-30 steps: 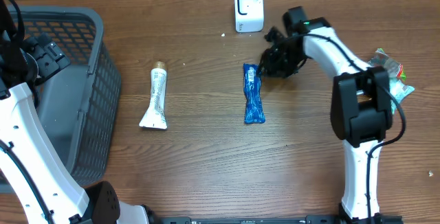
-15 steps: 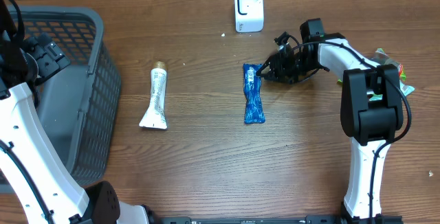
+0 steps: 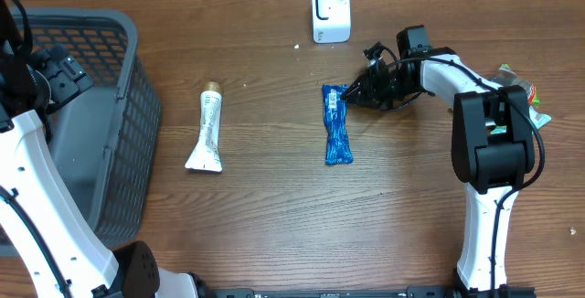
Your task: Scan the item barcode
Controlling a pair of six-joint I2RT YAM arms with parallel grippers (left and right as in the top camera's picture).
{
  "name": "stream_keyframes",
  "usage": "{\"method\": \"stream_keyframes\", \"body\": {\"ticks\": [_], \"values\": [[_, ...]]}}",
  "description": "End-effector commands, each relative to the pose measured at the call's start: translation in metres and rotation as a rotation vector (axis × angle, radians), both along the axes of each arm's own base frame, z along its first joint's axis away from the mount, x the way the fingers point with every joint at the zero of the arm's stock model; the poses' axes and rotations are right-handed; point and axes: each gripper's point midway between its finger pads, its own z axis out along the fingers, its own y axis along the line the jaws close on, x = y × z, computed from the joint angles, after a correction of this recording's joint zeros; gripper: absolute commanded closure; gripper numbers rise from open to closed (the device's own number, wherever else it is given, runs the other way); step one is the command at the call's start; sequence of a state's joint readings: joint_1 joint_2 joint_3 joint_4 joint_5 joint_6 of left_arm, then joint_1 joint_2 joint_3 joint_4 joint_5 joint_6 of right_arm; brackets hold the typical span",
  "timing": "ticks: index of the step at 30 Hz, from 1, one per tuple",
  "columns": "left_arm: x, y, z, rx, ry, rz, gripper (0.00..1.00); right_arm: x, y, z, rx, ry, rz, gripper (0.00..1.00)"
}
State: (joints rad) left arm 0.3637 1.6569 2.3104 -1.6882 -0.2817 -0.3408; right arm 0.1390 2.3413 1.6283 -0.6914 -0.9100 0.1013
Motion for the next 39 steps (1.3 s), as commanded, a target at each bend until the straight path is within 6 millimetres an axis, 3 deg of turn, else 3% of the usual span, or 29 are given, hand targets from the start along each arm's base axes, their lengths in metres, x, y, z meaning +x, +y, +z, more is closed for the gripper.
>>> {"method": "stream_keyframes", "body": {"ticks": [1,6,12,17,25,29,39], "values": [[-0.001,0.003,-0.001,0.011,0.01,0.006,0.01,0.0,0.004,0.011,0.012,-0.017,0.003,0.83],[-0.001,0.003,-0.001,0.011,0.01,0.006,0.0,-0.003,0.007,0.01,0.01,-0.008,0.011,0.71],[-0.001,0.003,-0.001,0.011,0.01,0.006,0.0,-0.011,0.018,0.005,-0.029,0.0,0.036,0.71],[-0.001,0.003,-0.001,0.011,0.01,0.006,0.0,-0.011,0.018,0.002,-0.047,0.019,0.021,0.86],[-0.001,0.003,-0.001,0.011,0.01,0.006,0.0,-0.012,0.022,0.014,0.013,0.01,0.039,0.96],[-0.001,0.003,-0.001,0.011,0.01,0.006,0.0,-0.012,0.026,0.042,0.056,-0.05,0.065,0.96],[-0.001,0.003,-0.001,0.011,0.01,0.006,0.01,-0.041,0.024,0.165,0.103,-0.401,0.223,0.96]]}}
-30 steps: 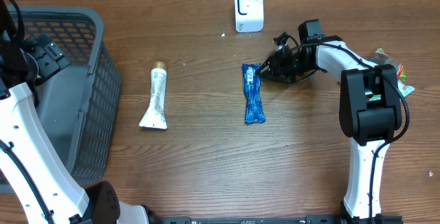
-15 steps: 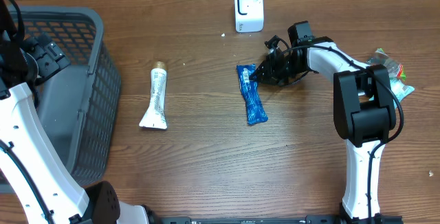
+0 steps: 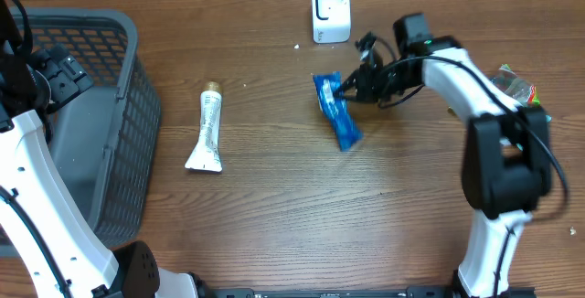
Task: Scan the item barcode
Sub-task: 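Lift the blue packet and carry it toward the white scanner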
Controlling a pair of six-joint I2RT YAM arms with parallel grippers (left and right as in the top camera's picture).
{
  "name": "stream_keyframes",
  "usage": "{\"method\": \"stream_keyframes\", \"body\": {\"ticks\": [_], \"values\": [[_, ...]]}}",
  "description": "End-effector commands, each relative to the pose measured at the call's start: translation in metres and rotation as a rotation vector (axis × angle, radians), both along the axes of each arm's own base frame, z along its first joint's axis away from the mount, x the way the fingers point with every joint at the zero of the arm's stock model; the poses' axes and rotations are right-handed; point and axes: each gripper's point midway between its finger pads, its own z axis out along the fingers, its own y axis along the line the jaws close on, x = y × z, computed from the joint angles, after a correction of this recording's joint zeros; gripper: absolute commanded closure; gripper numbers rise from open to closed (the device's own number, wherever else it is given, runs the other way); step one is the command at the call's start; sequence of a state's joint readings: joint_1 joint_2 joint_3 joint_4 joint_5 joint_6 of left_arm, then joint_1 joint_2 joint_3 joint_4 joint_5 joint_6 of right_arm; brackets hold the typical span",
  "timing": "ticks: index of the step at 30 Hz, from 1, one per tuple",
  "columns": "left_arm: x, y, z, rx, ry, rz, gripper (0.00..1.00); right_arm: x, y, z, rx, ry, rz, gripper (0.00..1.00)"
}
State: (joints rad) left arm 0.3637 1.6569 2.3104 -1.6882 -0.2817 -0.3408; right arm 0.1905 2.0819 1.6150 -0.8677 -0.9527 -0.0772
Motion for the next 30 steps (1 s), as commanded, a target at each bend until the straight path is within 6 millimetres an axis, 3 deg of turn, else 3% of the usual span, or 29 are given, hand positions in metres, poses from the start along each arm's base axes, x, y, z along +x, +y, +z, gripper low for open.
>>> {"method": "stream_keyframes", "body": {"ticks": [1,6,15,21,30], "values": [[-0.001,0.003,-0.001,0.011,0.01,0.006,0.0,-0.008,0.0,0.068,0.053,-0.215,0.058,0.96],[-0.001,0.003,-0.001,0.011,0.01,0.006,0.01,-0.015,-0.007,0.102,0.009,-0.306,0.031,0.96],[-0.001,0.003,-0.001,0.011,0.01,0.006,0.0,-0.021,-0.023,0.136,-0.088,-0.402,-0.047,0.96],[-0.001,0.003,-0.001,0.011,0.01,0.006,0.0,-0.026,-0.029,0.147,-0.118,-0.431,-0.067,0.96],[-0.001,0.003,-0.001,0.011,0.01,0.006,0.0,-0.024,-0.026,0.143,-0.16,-0.424,-0.097,0.96]]}}
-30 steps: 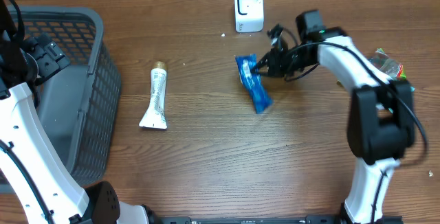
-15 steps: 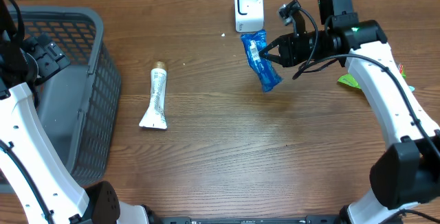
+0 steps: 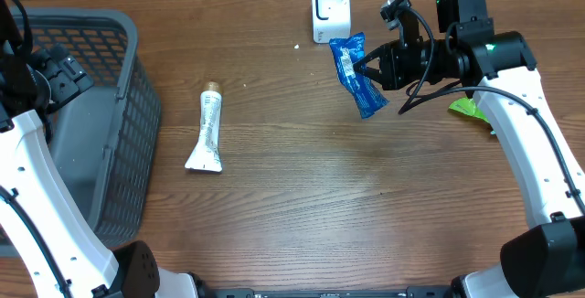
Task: Scan the item barcode
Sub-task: 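Lift the blue packet and carry it toward the white scanner, then hold the blue packet in front of the white scanner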
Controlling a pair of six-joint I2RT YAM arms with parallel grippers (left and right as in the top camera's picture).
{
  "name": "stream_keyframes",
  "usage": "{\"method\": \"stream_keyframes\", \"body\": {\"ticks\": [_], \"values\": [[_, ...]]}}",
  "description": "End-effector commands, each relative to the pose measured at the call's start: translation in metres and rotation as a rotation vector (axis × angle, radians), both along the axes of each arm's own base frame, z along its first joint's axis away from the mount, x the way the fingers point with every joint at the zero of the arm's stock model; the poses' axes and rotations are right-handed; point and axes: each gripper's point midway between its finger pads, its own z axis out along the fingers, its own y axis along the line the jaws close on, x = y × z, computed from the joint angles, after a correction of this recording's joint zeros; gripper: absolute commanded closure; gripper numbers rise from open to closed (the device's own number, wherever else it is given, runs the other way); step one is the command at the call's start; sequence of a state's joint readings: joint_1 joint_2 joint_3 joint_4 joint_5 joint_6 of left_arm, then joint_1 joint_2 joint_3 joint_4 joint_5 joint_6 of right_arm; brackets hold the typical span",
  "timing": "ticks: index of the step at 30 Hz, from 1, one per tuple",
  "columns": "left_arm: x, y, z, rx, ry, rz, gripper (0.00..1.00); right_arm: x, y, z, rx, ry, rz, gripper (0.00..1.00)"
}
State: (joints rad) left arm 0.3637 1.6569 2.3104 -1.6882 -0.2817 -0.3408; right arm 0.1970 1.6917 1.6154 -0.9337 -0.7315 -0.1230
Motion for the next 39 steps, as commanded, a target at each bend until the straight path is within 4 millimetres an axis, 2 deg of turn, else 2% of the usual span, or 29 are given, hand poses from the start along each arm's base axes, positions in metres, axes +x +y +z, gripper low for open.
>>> {"method": "stream_keyframes", "body": {"ticks": [1,3,6,14,18,25,33,39], "values": [[-0.001,0.003,-0.001,0.011,0.01,0.006,0.0,0.008,-0.002,0.009,-0.041,-0.019,-0.102,0.96],[-0.001,0.003,-0.001,0.011,0.01,0.006,0.0,0.021,-0.009,0.006,-0.09,-0.013,-0.224,0.96],[-0.001,0.003,-0.001,0.011,0.01,0.006,0.0,0.035,-0.019,0.013,-0.176,-0.048,-0.367,0.97],[-0.001,0.003,-0.001,0.011,0.01,0.006,0.0,0.069,-0.054,0.082,-0.361,-0.246,-0.627,0.97],[-0.001,0.003,-0.001,0.011,0.01,0.006,0.01,0.092,-0.062,0.096,-0.436,-0.321,-0.661,0.96],[-0.001,0.003,-0.001,0.011,0.01,0.006,0.01,0.129,-0.065,0.082,-0.678,-0.474,-0.716,0.96],[-0.001,0.003,-0.001,0.011,0.01,0.006,0.0,0.184,-0.055,0.066,-0.888,-0.684,-0.726,0.96],[-0.001,0.003,-0.001,0.011,0.01,0.006,0.0,0.216,-0.039,0.019,-1.201,-0.805,-0.389,0.96]]}}
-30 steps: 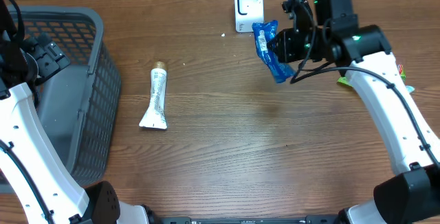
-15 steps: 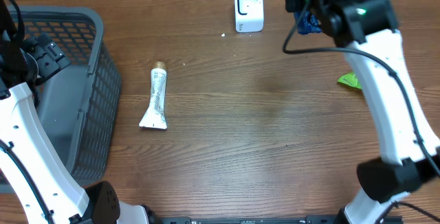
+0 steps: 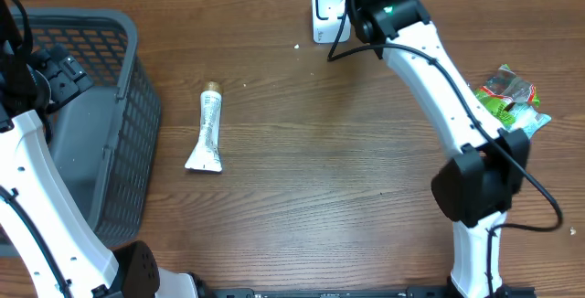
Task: Scan the item barcode
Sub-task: 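Hold the blue packet in front of the white scanner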
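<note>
My right arm reaches to the table's far edge, and its wrist hangs over the white barcode scanner (image 3: 320, 19), covering the scanner's right side. From overhead the wrist hides the right fingers. The blue packet does not show anywhere and is hidden or out of view. My left gripper (image 3: 60, 71) hangs over the grey basket at the far left, and its jaws are too dark to read.
A white tube with a gold cap (image 3: 208, 132) lies left of the middle. The grey mesh basket (image 3: 128, 115) fills the left side. A green snack packet (image 3: 514, 97) lies at the right edge.
My right arm has swung from beside the scanner to directly over it. The blue packet hung in plain view from the right gripper then and is now hidden. The left arm has stayed put.
The blue packet lay on the table with my right gripper at its top end. Then the packet was tilted and shifted toward the scanner in the gripper. Then it hung lifted just right of the scanner. Now the wrist sits over the scanner and the packet is hidden.
</note>
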Controlling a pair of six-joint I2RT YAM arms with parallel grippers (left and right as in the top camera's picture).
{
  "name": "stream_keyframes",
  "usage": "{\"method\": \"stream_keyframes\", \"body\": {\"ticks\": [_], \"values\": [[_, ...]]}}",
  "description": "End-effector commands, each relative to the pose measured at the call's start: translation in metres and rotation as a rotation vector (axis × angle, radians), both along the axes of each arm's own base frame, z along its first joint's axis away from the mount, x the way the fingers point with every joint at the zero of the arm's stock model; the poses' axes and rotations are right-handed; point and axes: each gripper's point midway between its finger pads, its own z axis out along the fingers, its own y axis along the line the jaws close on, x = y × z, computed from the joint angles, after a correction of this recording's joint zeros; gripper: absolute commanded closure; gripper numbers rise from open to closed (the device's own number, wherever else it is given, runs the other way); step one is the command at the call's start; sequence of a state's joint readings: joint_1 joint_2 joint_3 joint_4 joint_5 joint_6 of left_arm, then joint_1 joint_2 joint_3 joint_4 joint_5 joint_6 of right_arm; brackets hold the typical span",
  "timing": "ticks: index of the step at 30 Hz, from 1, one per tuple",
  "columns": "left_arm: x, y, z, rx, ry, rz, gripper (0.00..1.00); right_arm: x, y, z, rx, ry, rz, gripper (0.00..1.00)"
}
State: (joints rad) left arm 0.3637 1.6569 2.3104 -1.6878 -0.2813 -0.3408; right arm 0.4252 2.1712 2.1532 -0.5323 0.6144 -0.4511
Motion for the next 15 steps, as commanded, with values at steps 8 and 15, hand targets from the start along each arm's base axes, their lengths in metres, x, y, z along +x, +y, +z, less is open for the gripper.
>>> {"method": "stream_keyframes", "body": {"ticks": [8,15], "values": [[-0.001,0.003,-0.001,0.011,0.011,0.006,0.01,0.036,0.008,-0.054,-0.44,0.081,0.146,0.96],[-0.001,0.003,-0.001,0.011,0.011,0.006,0.01,0.05,0.026,-0.089,-0.527,0.104,0.264,0.96]]}}
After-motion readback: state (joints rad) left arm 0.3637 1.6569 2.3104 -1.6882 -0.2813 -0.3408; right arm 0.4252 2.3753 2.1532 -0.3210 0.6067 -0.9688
